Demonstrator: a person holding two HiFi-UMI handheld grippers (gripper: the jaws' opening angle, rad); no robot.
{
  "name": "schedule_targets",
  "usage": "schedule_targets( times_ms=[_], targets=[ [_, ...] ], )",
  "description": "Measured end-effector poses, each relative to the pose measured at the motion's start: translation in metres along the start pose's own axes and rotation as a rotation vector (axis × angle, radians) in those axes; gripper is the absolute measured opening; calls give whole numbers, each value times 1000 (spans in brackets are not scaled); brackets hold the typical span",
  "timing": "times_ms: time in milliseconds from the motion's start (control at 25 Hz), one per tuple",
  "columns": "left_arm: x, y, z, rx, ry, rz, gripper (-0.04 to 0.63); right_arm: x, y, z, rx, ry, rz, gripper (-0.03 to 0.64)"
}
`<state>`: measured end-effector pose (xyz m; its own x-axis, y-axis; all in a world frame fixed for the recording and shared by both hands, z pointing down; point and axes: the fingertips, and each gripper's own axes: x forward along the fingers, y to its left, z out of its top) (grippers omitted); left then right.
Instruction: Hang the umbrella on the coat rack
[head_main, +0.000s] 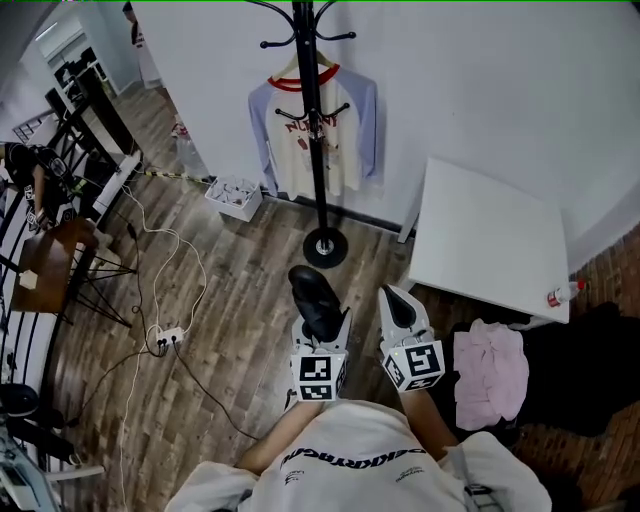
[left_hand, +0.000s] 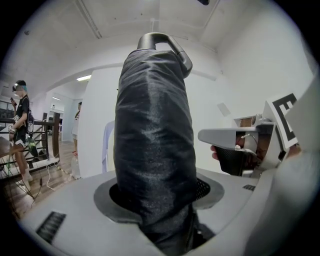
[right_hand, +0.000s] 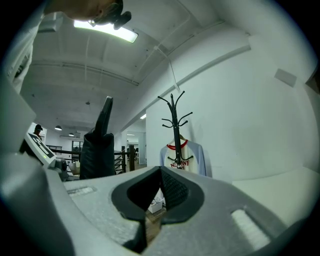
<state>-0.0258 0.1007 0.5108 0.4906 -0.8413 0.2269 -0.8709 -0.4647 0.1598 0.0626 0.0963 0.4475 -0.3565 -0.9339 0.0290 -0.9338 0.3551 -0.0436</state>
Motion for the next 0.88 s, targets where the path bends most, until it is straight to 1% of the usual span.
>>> schedule_targets(
  times_ms=[200, 360, 440, 560, 680, 880],
  targets=[
    [62, 42, 27, 22, 12, -3, 252, 73, -19, 12, -1, 5, -6, -3],
    [109, 71, 39, 29, 25, -17, 252, 123, -36, 16, -1, 3, -24, -3],
    [124, 84, 46, 35, 30, -20, 252, 144, -40, 19, -2, 1, -33, -3],
    [148, 102, 58, 22, 30, -31, 252, 176, -42, 22, -3, -5, -35, -3],
    [172, 123, 63, 39, 38, -34, 252, 209, -44, 22, 4, -10, -22, -3],
    [195, 143, 82, 36, 18, -38, 252, 239, -47, 26, -1, -17, -24, -3]
  ],
)
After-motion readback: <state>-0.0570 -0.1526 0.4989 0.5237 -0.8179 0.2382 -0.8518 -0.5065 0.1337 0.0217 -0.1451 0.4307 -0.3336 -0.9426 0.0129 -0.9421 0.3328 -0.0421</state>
